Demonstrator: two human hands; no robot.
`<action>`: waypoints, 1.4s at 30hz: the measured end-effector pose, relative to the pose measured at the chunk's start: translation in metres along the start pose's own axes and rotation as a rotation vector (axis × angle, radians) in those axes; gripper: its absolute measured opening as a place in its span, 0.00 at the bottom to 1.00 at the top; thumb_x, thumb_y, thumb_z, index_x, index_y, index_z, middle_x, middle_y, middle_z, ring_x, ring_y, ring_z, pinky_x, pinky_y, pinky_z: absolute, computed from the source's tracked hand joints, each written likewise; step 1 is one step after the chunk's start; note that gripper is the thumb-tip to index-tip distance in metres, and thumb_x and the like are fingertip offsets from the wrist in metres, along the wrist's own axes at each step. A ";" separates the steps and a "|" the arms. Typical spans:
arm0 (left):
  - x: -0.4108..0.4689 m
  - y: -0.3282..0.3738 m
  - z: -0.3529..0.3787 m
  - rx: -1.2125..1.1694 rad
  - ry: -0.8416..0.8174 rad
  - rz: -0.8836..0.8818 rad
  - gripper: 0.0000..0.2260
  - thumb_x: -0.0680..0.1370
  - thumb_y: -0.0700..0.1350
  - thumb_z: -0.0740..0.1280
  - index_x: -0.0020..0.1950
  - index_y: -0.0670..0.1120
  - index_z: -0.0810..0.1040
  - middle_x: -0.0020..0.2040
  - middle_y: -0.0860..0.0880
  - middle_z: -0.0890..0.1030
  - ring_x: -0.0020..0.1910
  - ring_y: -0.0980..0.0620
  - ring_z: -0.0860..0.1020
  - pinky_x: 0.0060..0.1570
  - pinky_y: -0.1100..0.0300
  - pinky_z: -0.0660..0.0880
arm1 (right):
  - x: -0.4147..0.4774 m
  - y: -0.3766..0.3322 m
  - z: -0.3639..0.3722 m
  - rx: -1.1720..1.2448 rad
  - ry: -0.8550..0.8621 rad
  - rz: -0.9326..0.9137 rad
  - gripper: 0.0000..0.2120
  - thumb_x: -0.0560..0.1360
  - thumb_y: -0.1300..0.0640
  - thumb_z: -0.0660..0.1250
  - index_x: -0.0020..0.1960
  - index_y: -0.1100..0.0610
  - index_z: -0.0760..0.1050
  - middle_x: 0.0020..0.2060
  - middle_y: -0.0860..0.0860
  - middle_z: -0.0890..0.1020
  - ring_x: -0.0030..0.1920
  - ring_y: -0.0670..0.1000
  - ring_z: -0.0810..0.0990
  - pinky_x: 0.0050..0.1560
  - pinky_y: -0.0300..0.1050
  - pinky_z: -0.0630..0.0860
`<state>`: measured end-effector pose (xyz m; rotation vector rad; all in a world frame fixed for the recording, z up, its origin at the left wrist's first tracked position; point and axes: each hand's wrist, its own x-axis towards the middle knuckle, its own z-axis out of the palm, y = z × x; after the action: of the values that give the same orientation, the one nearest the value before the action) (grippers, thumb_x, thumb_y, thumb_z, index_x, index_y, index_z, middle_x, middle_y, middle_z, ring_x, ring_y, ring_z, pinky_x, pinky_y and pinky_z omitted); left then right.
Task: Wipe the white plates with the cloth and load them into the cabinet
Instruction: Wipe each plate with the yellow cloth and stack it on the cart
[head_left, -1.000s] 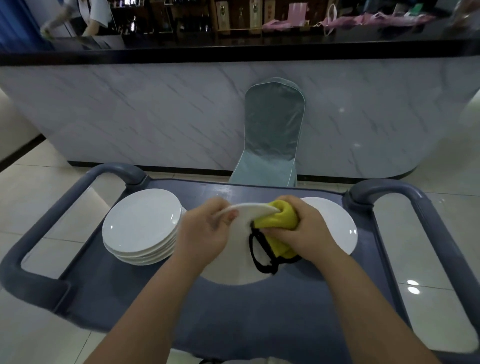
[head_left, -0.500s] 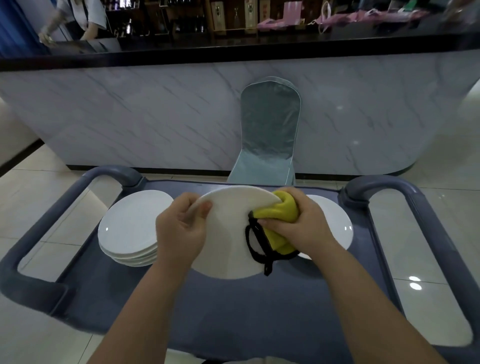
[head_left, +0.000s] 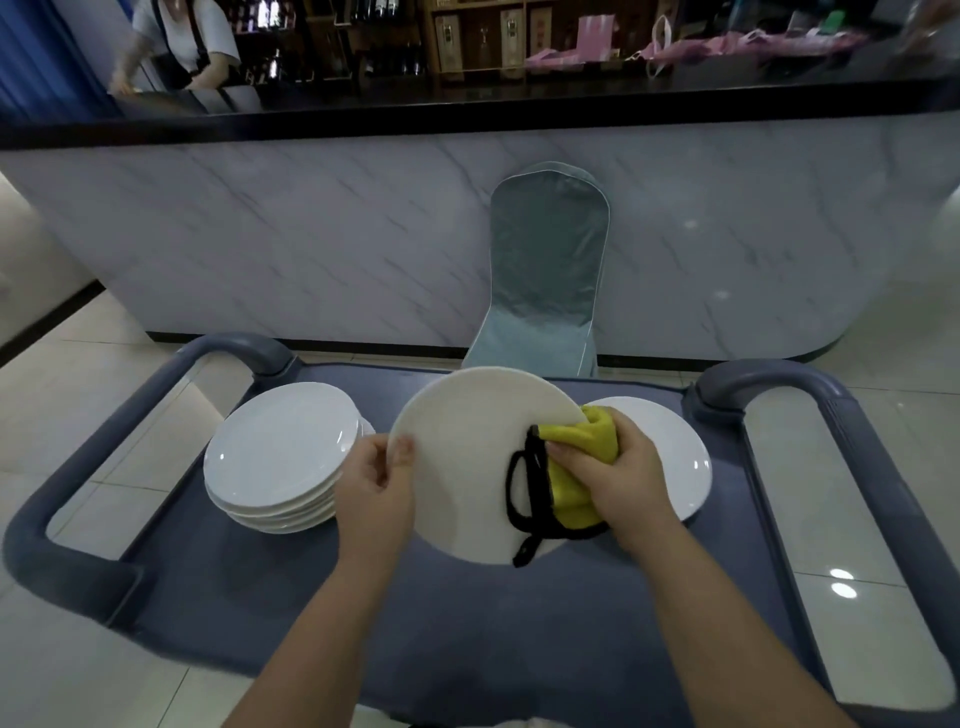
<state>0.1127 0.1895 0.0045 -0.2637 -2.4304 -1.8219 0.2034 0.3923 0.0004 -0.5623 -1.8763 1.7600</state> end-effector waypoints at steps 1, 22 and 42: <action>0.005 0.003 -0.005 0.044 -0.050 0.050 0.07 0.80 0.50 0.65 0.47 0.48 0.76 0.40 0.54 0.79 0.37 0.60 0.75 0.40 0.58 0.72 | 0.003 -0.004 -0.007 -0.081 -0.033 -0.076 0.18 0.60 0.48 0.79 0.48 0.41 0.78 0.43 0.40 0.83 0.44 0.40 0.81 0.41 0.29 0.73; 0.030 0.049 -0.008 0.221 -0.150 0.411 0.08 0.77 0.55 0.66 0.40 0.56 0.79 0.31 0.54 0.78 0.32 0.54 0.73 0.31 0.64 0.69 | 0.005 -0.021 0.001 -0.089 -0.090 -0.122 0.19 0.61 0.48 0.81 0.48 0.43 0.78 0.42 0.40 0.83 0.44 0.41 0.80 0.41 0.34 0.75; 0.016 0.034 0.006 0.004 0.117 0.263 0.13 0.78 0.50 0.67 0.36 0.46 0.74 0.28 0.55 0.71 0.28 0.60 0.68 0.29 0.69 0.65 | 0.016 -0.035 -0.003 0.006 -0.114 -0.147 0.23 0.57 0.43 0.79 0.50 0.36 0.77 0.45 0.38 0.83 0.47 0.40 0.81 0.43 0.32 0.76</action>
<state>0.1037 0.2061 0.0380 -0.4398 -2.2016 -1.6707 0.1940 0.4021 0.0370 -0.3194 -1.9348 1.7332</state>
